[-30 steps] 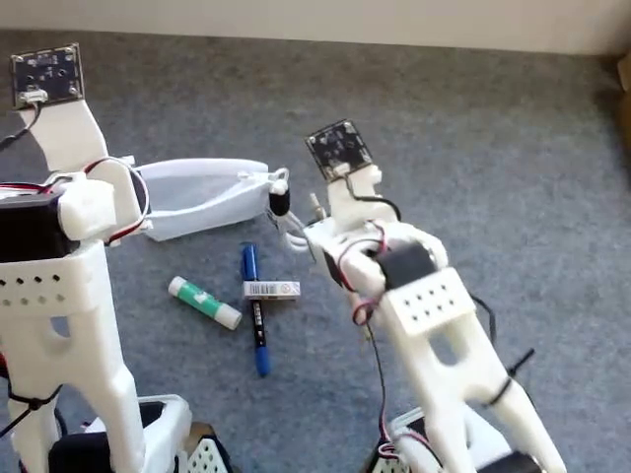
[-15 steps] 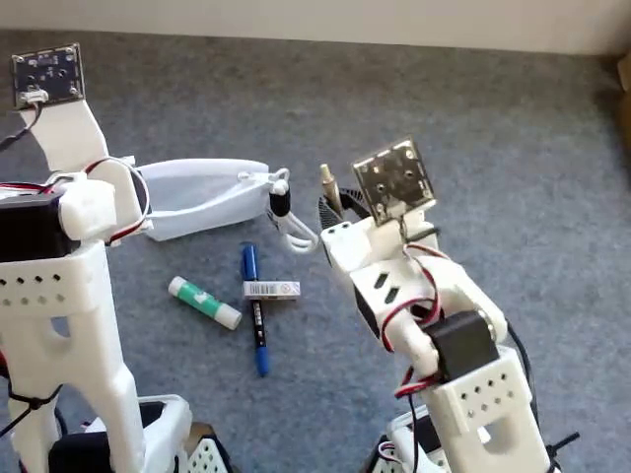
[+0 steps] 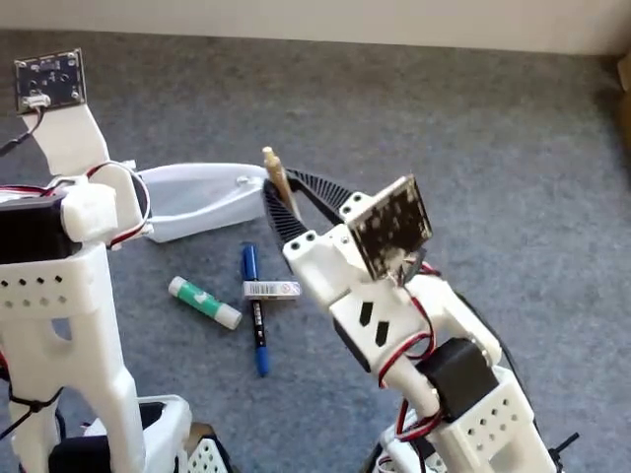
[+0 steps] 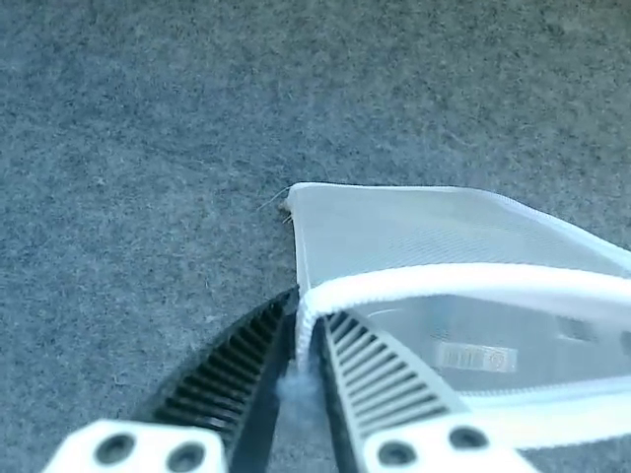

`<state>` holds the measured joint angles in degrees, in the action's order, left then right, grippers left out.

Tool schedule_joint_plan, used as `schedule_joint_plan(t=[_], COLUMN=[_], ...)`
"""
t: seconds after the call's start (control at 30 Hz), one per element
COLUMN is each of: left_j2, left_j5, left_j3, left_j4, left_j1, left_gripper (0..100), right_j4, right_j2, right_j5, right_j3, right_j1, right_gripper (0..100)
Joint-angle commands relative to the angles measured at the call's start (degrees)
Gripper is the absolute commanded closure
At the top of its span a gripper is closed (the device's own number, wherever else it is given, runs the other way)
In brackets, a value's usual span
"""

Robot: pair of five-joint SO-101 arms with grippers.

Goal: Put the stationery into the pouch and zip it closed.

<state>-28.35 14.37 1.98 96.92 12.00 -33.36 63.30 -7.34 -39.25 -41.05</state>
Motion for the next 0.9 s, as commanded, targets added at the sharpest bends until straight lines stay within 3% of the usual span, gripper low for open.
schedule_joint_plan(t=[0.0, 0.87], left_j2=[-0.22, -0.22], left_j5=[0.62, 0.70], left_j3=[0.13, -2.15], left_j4=[-0.18, -0.18], left_j1=[-0.66, -1.10], left_gripper=[99, 99], right_j4=[4.97, 41.27], right_j2=[1.71, -1.98], right_j5=[0.53, 0.53], right_j3=[0.48, 0.84], right_j1=[-2.68, -7.78], right_gripper=[99.5, 99.5])
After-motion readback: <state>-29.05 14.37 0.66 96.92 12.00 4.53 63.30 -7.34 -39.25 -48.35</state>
